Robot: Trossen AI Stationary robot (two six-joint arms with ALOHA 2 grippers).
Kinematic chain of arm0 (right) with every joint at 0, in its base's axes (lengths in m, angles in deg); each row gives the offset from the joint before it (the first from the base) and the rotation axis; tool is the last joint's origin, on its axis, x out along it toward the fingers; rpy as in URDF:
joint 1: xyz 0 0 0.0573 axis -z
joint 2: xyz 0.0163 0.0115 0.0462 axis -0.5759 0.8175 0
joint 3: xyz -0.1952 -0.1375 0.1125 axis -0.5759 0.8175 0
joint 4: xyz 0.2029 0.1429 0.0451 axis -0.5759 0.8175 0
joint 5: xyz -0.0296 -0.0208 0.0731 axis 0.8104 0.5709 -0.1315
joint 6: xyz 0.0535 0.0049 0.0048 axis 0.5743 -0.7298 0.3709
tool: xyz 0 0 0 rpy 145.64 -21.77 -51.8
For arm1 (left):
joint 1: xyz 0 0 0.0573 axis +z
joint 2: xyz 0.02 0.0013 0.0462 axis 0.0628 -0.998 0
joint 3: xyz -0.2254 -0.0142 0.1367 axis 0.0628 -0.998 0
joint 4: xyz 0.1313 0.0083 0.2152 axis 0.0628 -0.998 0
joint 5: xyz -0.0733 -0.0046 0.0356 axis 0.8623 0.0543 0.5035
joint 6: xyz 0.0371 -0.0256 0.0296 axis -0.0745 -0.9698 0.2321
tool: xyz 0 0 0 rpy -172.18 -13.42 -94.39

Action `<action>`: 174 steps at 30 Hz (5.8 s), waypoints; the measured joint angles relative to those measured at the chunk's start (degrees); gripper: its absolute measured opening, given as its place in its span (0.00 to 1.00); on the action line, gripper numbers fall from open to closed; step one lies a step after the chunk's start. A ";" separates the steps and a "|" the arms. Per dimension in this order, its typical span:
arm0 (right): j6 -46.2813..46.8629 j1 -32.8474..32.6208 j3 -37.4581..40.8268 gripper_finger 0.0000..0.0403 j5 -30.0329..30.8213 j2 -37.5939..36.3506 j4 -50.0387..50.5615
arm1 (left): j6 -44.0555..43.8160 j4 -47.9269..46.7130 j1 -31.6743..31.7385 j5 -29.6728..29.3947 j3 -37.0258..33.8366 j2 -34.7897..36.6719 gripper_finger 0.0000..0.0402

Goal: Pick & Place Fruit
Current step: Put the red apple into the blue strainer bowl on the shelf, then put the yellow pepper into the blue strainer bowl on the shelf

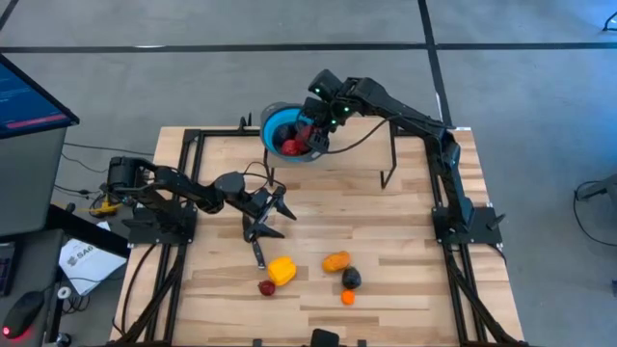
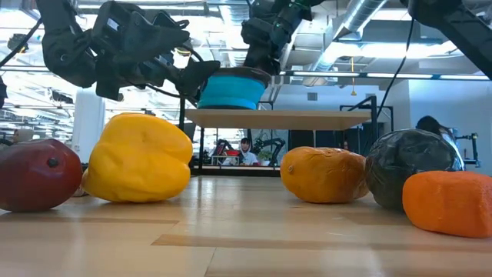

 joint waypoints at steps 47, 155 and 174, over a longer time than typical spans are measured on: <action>-7.93 -1.11 -0.02 0.60 0.00 -1.14 -5.38 | 0.00 0.02 0.00 -1.38 0.00 0.00 0.75; 19.52 -43.55 88.00 0.71 37.35 -29.22 -95.86 | -44.40 -52.49 -46.60 -97.71 35.76 -23.15 0.75; 19.55 -46.36 88.00 0.71 37.38 -29.20 -95.89 | -48.42 -61.09 -47.20 -88.69 35.85 -22.71 0.75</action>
